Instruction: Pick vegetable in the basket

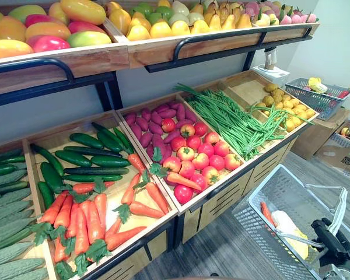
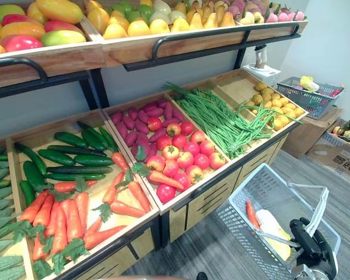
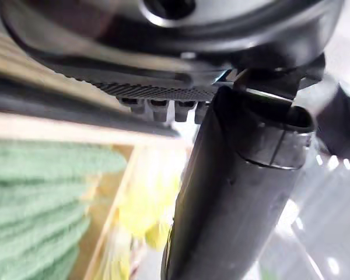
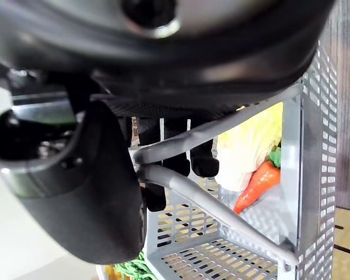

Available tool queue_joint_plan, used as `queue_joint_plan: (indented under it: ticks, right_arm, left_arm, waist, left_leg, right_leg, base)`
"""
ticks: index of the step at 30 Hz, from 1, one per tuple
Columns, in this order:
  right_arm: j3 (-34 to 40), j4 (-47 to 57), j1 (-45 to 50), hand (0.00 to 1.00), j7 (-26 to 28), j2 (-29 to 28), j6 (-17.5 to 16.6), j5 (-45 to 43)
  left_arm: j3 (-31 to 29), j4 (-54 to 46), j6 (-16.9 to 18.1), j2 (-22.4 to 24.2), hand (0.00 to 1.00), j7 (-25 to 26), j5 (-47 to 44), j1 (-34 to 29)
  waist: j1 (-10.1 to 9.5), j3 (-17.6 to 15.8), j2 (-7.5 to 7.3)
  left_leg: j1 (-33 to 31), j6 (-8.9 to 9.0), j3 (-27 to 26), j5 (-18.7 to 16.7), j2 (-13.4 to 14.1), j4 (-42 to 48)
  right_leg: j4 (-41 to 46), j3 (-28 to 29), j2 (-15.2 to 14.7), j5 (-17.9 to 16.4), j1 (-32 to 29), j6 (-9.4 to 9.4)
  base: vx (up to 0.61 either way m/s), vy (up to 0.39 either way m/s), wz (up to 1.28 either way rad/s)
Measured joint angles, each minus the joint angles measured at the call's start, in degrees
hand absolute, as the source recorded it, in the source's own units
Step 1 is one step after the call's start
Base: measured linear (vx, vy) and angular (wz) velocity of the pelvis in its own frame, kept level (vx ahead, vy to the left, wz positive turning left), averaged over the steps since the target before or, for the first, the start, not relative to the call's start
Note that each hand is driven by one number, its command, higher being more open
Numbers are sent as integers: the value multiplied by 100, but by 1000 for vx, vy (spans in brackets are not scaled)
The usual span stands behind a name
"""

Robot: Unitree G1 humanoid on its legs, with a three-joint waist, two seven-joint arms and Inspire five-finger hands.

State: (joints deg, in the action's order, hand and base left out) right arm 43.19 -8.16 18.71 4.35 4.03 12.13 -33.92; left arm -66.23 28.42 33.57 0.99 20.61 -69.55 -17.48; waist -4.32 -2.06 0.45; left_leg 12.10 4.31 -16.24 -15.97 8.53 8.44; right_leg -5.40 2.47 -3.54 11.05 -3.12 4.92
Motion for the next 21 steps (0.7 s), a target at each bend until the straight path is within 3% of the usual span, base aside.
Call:
queue_joint_plan:
  ticks: [5,8,11,21]
  right_arm:
    - [-385,-297,-42,0,-77,4,-12,-10]
    - [-653,-311,-43,0,-90,-6,-12,-22]
    - [-842,-311,-52,0,-149,-19,-13,-178]
    - [-1376,-668,-279,0,-376,-236,-114,-232]
  left_arm:
    - [135,1152,-667,193,100,332,112,170]
    - [594,1603,-1070,272,100,176,557,266]
    - [1169,1841,-1458,312,100,-331,1087,299]
    - [2561,2250,-1530,376,100,-1722,1843,-226]
  waist:
    - [1,-6,-95]
    - [7,-18,-117]
    - [30,-27,-147]
    - [36,-93,-115]
  left_leg:
    - [23,61,-6,42,13,-64]
    - [40,80,-10,54,1,-81]
    - [40,89,-9,59,-11,-81]
    - [24,98,40,62,-122,-119]
  right_leg:
    - [1,5,20,-1,-10,1]
    - [2,20,13,2,-6,5]
    - [1,30,2,3,-7,8]
    - [-8,40,-106,35,-14,56]
  base:
    - [0,0,0]
    - [0,0,0]
    - [0,0,0]
    - [-15,16,1]
